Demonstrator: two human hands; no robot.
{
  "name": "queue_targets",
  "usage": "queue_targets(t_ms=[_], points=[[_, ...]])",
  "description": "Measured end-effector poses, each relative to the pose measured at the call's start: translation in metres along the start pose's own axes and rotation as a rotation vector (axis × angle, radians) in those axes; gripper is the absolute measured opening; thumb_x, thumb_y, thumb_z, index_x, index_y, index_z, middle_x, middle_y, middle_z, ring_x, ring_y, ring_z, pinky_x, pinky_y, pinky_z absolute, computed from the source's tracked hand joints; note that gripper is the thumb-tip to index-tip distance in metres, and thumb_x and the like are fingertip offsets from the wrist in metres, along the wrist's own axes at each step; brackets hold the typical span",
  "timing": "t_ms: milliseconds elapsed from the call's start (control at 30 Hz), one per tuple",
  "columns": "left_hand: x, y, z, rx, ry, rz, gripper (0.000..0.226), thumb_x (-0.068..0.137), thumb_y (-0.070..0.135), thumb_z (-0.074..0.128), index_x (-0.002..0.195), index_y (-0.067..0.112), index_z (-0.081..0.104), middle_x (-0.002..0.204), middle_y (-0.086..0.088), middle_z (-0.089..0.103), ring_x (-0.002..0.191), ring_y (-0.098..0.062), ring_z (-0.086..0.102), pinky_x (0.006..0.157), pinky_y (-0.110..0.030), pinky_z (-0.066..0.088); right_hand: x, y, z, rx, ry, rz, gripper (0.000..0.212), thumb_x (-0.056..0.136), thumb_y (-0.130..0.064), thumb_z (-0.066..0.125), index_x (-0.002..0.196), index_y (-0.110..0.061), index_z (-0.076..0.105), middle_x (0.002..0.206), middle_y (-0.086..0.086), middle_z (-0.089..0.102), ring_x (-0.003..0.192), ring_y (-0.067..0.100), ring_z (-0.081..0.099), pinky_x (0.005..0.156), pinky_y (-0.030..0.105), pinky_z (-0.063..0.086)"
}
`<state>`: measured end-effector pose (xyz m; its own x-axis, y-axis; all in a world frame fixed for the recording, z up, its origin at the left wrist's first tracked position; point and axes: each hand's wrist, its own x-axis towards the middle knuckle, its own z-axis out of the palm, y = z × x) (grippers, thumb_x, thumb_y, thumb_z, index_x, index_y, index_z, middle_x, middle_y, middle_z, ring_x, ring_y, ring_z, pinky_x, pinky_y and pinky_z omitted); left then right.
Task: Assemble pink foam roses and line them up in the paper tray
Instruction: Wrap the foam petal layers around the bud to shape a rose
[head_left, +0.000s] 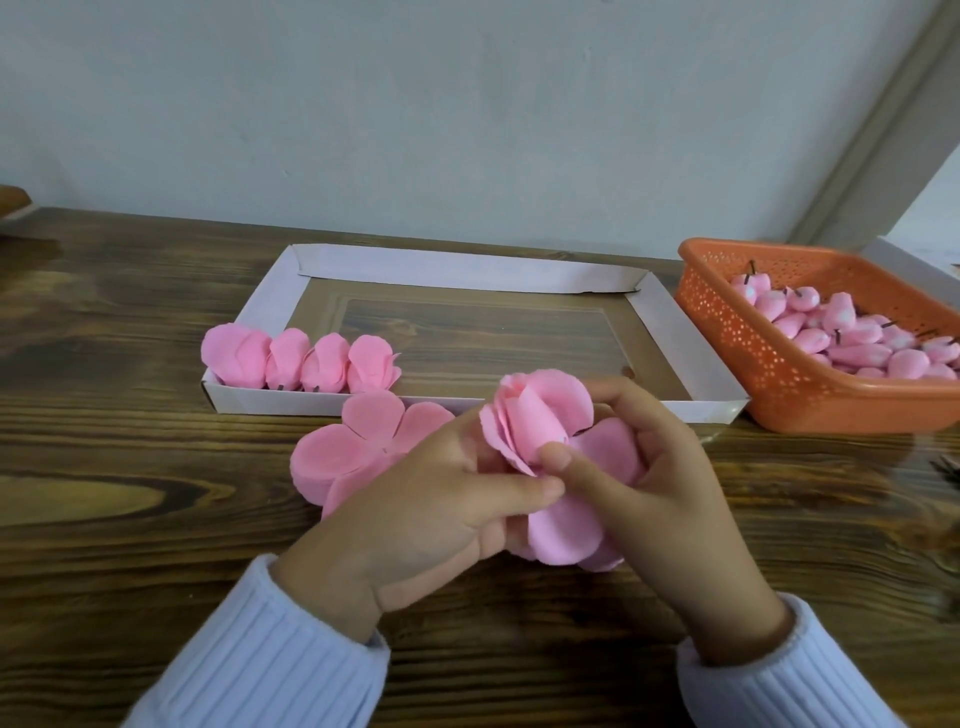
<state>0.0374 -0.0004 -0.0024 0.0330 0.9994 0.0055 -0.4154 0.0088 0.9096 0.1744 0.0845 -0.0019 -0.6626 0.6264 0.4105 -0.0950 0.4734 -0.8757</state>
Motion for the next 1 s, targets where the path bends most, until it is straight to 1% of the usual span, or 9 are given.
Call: queue_targets(t_ms=[133, 233, 367, 467, 567, 633, 767, 900, 1000], points=[[0.0, 0.005, -0.002, -0.006, -0.067, -0.024, 0.031, 0.091, 0.009, 0.053, 0.121, 0.002, 0.057, 0.118, -0.028, 0.063, 0.107, -0.036, 0.065, 0.089, -0.046, 0.056, 0.0, -0.001, -0.001, 0.036, -0.055, 0.004, 0.024, 0.081, -0.023, 0.068, 0.104, -0.025, 0.065, 0.099, -0.017, 0.07, 0.093, 0.001, 0.064, 0.076, 0.012, 0.048], [0.001, 0.003, -0.001, -0.03, -0.081, -0.044, 0.034, 0.093, 0.015, 0.052, 0.125, 0.003, 0.057, 0.118, -0.03, 0.062, 0.101, -0.032, 0.066, 0.082, -0.039, 0.057, -0.001, 0.001, -0.002, 0.031, -0.079, 0.005, 0.025, 0.081, -0.02, 0.069, 0.105, -0.025, 0.064, 0.101, -0.015, 0.07, 0.094, 0.003, 0.065, 0.078, 0.013, 0.048], [0.003, -0.004, 0.001, -0.064, 0.022, -0.035, 0.028, 0.084, 0.018, 0.062, 0.109, 0.006, 0.068, 0.11, -0.025, 0.067, 0.096, -0.031, 0.068, 0.078, -0.04, 0.058, -0.001, 0.005, -0.001, -0.005, -0.106, 0.023, 0.037, 0.082, -0.02, 0.07, 0.116, -0.022, 0.057, 0.109, -0.013, 0.068, 0.104, 0.01, 0.064, 0.085, 0.02, 0.05], [0.006, -0.01, 0.002, -0.083, 0.137, -0.022, 0.022, 0.076, 0.014, 0.066, 0.093, 0.001, 0.07, 0.103, -0.026, 0.069, 0.09, -0.028, 0.07, 0.072, -0.035, 0.059, -0.002, 0.006, 0.001, -0.027, -0.117, 0.022, 0.043, 0.083, -0.021, 0.07, 0.122, -0.023, 0.052, 0.112, -0.016, 0.067, 0.109, 0.007, 0.063, 0.089, 0.018, 0.049], [0.008, -0.012, 0.004, -0.104, 0.171, 0.02, 0.037, 0.073, 0.016, 0.069, 0.104, -0.004, 0.067, 0.111, -0.027, 0.068, 0.095, -0.027, 0.069, 0.077, -0.035, 0.06, -0.003, 0.007, 0.001, -0.052, -0.094, 0.011, 0.048, 0.083, -0.022, 0.071, 0.125, -0.025, 0.049, 0.113, -0.018, 0.068, 0.11, 0.004, 0.062, 0.09, 0.017, 0.048], [0.009, -0.013, 0.004, -0.093, 0.203, 0.059, 0.031, 0.075, 0.019, 0.068, 0.102, 0.006, 0.072, 0.111, -0.022, 0.07, 0.1, -0.027, 0.069, 0.083, -0.039, 0.059, -0.003, 0.008, 0.001, -0.059, -0.049, 0.017, 0.052, 0.081, -0.02, 0.072, 0.127, -0.027, 0.048, 0.114, -0.017, 0.066, 0.111, 0.005, 0.062, 0.09, 0.018, 0.048], [0.01, -0.014, 0.003, -0.019, 0.33, 0.114, 0.029, 0.079, 0.03, 0.064, 0.105, 0.022, 0.073, 0.112, -0.02, 0.07, 0.11, -0.036, 0.065, 0.097, -0.062, 0.047, -0.001, 0.01, 0.001, -0.089, 0.118, 0.057, 0.031, 0.08, -0.025, 0.065, 0.111, -0.024, 0.062, 0.102, -0.014, 0.069, 0.098, 0.004, 0.065, 0.078, 0.015, 0.049], [0.011, -0.016, 0.005, 0.219, 0.423, 0.191, 0.028, 0.076, 0.048, 0.063, 0.102, 0.042, 0.072, 0.105, 0.001, 0.074, 0.105, -0.016, 0.068, 0.098, -0.052, 0.05, 0.0, 0.013, 0.0, -0.207, 0.234, 0.053, 0.004, 0.083, -0.024, 0.069, 0.087, -0.023, 0.07, 0.094, -0.012, 0.071, 0.093, 0.009, 0.066, 0.078, 0.029, 0.054], [0.011, -0.018, 0.005, 0.301, 0.437, 0.202, 0.04, 0.075, 0.054, 0.062, 0.111, 0.039, 0.069, 0.106, 0.007, 0.074, 0.105, -0.011, 0.068, 0.096, -0.048, 0.052, 0.0, 0.014, 0.002, -0.242, 0.296, -0.029, 0.012, 0.084, -0.013, 0.072, 0.082, -0.024, 0.068, 0.094, -0.009, 0.07, 0.094, 0.014, 0.066, 0.079, 0.042, 0.055]])
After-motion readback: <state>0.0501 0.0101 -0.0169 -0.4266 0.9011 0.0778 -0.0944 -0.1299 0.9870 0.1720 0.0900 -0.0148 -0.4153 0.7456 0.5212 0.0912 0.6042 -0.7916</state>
